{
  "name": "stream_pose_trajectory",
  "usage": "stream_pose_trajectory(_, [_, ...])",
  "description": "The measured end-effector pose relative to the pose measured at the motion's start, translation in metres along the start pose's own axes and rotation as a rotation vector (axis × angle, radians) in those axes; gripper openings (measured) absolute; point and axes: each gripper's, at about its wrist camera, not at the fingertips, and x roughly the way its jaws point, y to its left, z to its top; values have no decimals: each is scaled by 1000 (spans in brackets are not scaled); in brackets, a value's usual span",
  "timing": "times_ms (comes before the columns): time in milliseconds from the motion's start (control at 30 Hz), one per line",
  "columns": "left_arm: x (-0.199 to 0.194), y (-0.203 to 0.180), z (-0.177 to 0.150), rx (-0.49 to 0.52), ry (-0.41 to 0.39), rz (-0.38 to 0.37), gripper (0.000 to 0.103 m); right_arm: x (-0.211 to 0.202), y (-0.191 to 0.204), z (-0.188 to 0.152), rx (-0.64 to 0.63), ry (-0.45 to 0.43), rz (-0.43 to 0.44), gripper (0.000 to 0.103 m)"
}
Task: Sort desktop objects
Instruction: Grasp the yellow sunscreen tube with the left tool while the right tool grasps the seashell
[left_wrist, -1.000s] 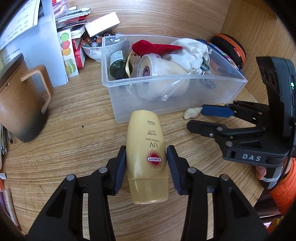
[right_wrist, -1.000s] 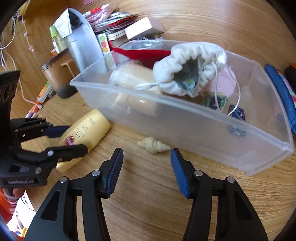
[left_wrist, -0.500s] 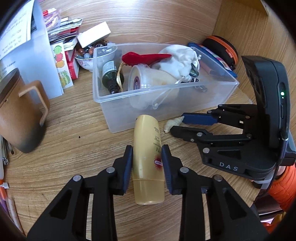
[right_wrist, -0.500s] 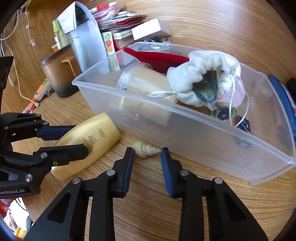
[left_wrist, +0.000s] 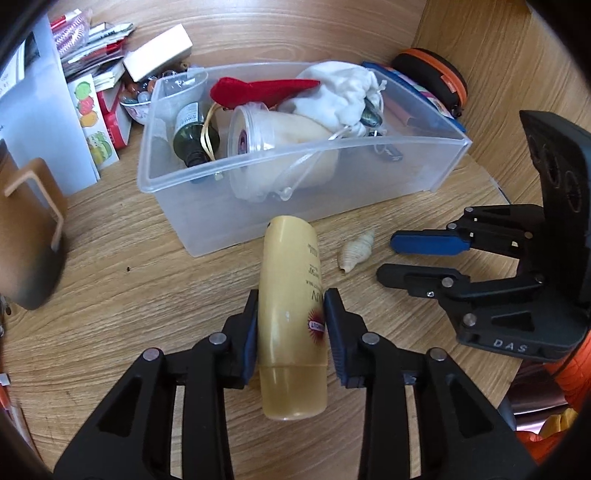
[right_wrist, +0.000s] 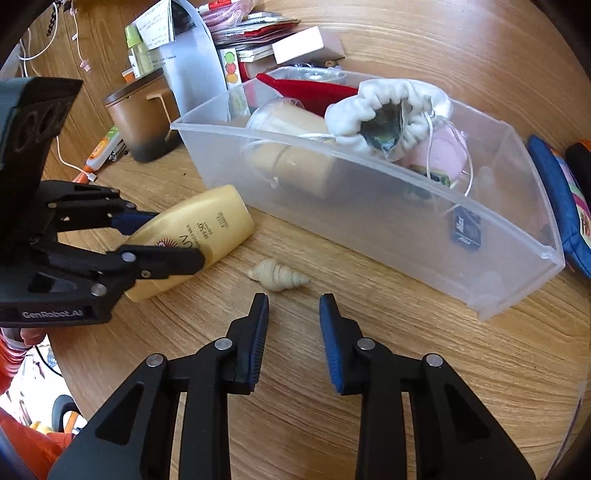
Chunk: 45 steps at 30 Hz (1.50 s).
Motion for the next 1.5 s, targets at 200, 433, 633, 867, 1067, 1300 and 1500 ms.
stream_pose_trajectory(200, [6,-1,4,-4,-6,9,34,9,8,13,-24,-14,8,26])
stream_pose_trajectory(433, [7,1,8,-24,-18,-2,34,15,11,23,-24,-27,-5,31])
stream_pose_trajectory(633, [3,7,9,-35,-33,8,35,20,12,30,-14,-40,-30,38])
stream_pose_trajectory(867, [2,11,6,-44,-40,4,33,21,14,33,-31,-55,-36,33])
stream_pose_trajectory(1067, [-8,8,6,-56,-76,14,26,17,8,30,2,-47,6,25])
stream_pose_trajectory(1300, [-20,1,3,-51,-95,29,25,-2,7,25,15,-86,25,24])
stream_pose_trajectory(1500, [-37,-2,1,-55,-124,39,25,-26,5,21,22,-125,23,24])
